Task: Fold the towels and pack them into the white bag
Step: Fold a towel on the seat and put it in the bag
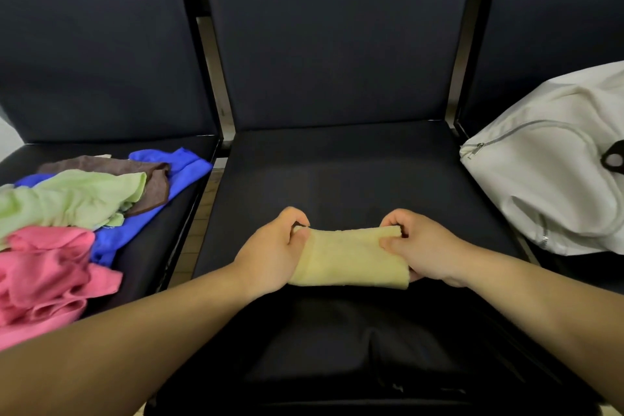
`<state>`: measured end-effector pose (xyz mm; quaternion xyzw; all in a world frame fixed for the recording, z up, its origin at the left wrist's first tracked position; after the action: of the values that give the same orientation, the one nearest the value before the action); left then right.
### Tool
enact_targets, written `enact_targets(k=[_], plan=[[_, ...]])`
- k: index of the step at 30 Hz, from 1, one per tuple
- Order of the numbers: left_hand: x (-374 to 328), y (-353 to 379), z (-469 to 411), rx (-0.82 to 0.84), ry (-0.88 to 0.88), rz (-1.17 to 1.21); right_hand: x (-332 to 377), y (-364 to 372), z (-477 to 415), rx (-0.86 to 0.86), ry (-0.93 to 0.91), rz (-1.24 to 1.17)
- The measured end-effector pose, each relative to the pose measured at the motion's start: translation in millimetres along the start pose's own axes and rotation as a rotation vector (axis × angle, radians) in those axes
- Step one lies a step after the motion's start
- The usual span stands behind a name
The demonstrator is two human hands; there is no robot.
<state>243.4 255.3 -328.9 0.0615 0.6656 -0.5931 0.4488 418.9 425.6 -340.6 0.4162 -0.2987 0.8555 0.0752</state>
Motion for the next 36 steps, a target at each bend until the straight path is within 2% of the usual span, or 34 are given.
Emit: enact_targets(k=[4, 7, 10, 12, 13, 15, 17, 21, 24, 30, 32, 36], plan=[[3.4, -0.6, -3.7, 0.142, -0.038, 0.015, -2.3, 0.9, -6.4, 0.006, 0.065, -0.008], [6.2, -1.4, -5.4, 0.107, -0.016, 0.02, -0.5, -1.4, -9.7, -0.017, 0.052, 0.117], [10.4, -1.4, -5.5, 0.016, -0.035, 0.03, 16.3, -4.8, -10.1, -0.079, -0.203, 0.448], [8.7, -2.6, -4.0, -0.059, -0.033, -0.007, 29.8, 2.3, -4.5, 0.004, -0.369, 0.475], [6.4, -3.3, -3.6, -0.085, -0.023, -0.036, 32.9, 7.7, -3.0, 0.081, -0.395, 0.477], [0.8, -2.2, -3.1, -0.079, 0.025, -0.113, 32.7, 17.0, -2.1, 0.24, -0.358, 0.517], [-2.6, 0.8, -2.5, -0.016, 0.105, -0.175, 33.1, 20.5, -2.3, 0.327, -0.32, 0.557], [3.2, 5.5, 2.8, 0.148, 0.2, -0.173, 38.3, 23.2, -1.4, 0.367, -0.266, 0.61], [10.4, 5.2, 6.2, 0.243, 0.156, -0.143, 44.6, 26.5, 0.2, 0.365, -0.244, 0.622], [0.9, 14.8, 11.8, 0.356, 0.111, -0.282, 33.5, 38.7, 6.6, 0.557, 0.008, 0.347], [-3.5, 18.6, 11.3, 0.372, 0.107, -0.238, 29.1, 39.5, 9.5, 0.576, 0.043, 0.336], [-21.2, 28.6, 7.4, 0.349, 0.084, 0.026, 18.7, 26.7, 23.5, 0.553, 0.035, 0.261]])
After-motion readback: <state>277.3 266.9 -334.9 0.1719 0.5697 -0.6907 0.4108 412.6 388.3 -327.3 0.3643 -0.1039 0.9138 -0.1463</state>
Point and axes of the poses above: each hand's wrist, its own z-axis away from the middle knuckle, its own y-axis out of the palm, x = y × z, the point moved 6 cm from there along -z, towards the middle knuckle, and after that the axes turned 5 degrees about y, right-handed, at the moved point
